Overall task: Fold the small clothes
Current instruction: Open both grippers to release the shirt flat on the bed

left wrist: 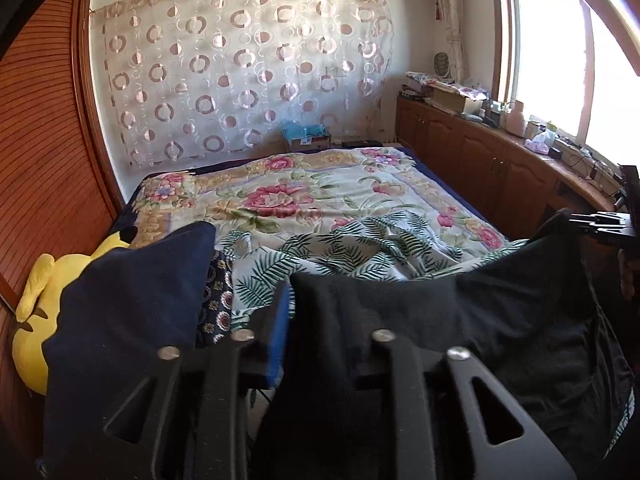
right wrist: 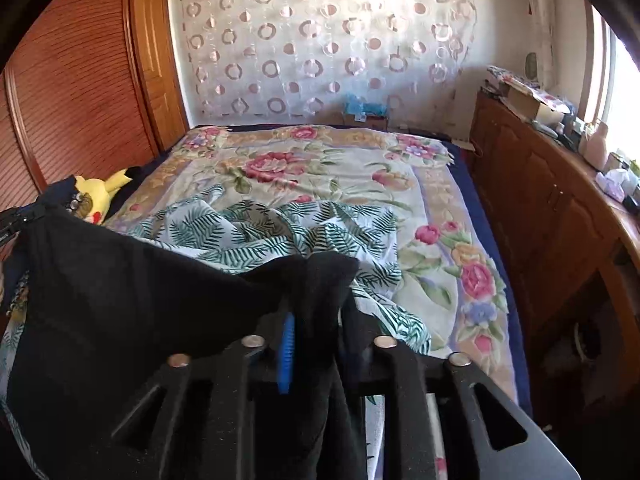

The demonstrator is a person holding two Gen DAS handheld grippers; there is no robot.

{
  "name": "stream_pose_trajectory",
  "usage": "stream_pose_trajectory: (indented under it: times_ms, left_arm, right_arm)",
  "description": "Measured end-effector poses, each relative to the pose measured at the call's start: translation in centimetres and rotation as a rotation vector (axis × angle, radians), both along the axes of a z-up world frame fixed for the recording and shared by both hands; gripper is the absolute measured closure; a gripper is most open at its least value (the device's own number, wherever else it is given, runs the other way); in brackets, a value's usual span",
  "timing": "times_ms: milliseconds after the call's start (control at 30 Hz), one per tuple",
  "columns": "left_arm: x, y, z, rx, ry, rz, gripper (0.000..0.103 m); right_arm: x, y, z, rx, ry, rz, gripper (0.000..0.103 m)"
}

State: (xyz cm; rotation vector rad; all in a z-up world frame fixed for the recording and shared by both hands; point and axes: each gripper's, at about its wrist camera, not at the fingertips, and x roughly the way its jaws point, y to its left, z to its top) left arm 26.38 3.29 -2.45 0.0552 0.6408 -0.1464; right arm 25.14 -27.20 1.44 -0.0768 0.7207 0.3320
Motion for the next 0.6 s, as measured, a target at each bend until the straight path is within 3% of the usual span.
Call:
stream_pose_trajectory:
  times_ms: [67,133,200,600]
  left_arm:
    - [-1.0,-0.1,-0.1,-0.012,0.008,-0.018,0.057]
    - [-1.5,-0.3,-0.3,-0.024,0.025,-0.031,0.031]
    - [-2.8,-0.3,-0.6,-0.035,0.025,-0.045,0.017]
    - [-10.5,-1.0,-4.2,-0.051,0.083,-0.051,0.017]
  right_arm:
    - [-0.6,-0.3,-0.8,0.012,-0.001,0.001,0.062]
    - [-1.3,-0.7,-1.4,0.016,0.000,-0.005,0.061]
    - [-2.3,-0.9,-1.8,0.023,0.003,-0.009,0.061]
    - [-9.8,-1.1,-4.6,0.056,0.056,-0.003,0.061]
